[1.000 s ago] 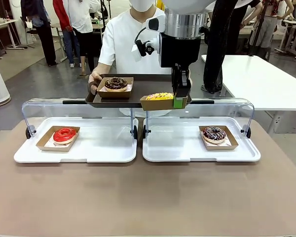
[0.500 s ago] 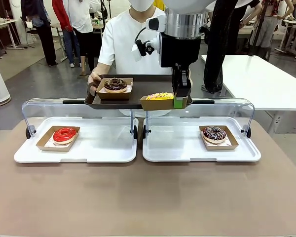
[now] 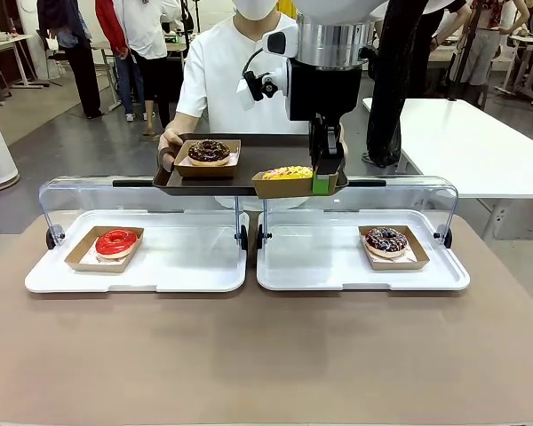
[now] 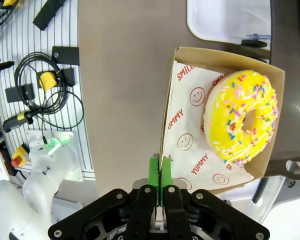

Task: Provide the desired donut to the person.
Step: Place the picked Paper togo box onto the Handle tray extended by the person.

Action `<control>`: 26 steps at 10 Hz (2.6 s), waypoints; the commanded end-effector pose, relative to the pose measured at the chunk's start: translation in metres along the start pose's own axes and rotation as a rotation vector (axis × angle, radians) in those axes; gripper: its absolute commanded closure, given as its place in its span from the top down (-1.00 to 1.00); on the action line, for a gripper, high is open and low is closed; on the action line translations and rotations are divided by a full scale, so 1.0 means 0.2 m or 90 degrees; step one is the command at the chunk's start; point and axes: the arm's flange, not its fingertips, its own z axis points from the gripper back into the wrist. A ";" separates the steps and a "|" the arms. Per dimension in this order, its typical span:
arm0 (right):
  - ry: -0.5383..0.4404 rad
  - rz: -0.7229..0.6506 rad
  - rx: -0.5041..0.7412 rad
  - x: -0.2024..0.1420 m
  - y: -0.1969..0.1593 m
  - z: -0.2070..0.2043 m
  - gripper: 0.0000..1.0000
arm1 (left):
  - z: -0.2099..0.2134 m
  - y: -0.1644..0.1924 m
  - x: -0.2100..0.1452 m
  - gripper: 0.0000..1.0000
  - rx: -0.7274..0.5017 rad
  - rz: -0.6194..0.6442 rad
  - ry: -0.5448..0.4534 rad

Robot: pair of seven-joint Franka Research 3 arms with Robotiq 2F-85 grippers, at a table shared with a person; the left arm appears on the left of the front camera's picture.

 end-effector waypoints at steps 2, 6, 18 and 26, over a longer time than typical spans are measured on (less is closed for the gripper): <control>0.000 0.000 0.000 0.00 0.00 0.00 -0.96 | 0.01 0.00 0.00 1.00 0.005 0.000 0.000; 0.005 -0.021 -0.048 0.01 -0.20 0.24 -0.96 | 0.01 0.00 0.00 1.00 0.005 0.000 0.000; -0.078 0.026 0.079 -0.23 -0.92 0.01 -0.96 | 0.01 0.00 0.00 1.00 0.005 0.000 0.000; -0.068 0.018 0.081 -0.23 -0.90 -0.05 -0.96 | 0.01 0.00 0.00 1.00 0.005 0.000 0.000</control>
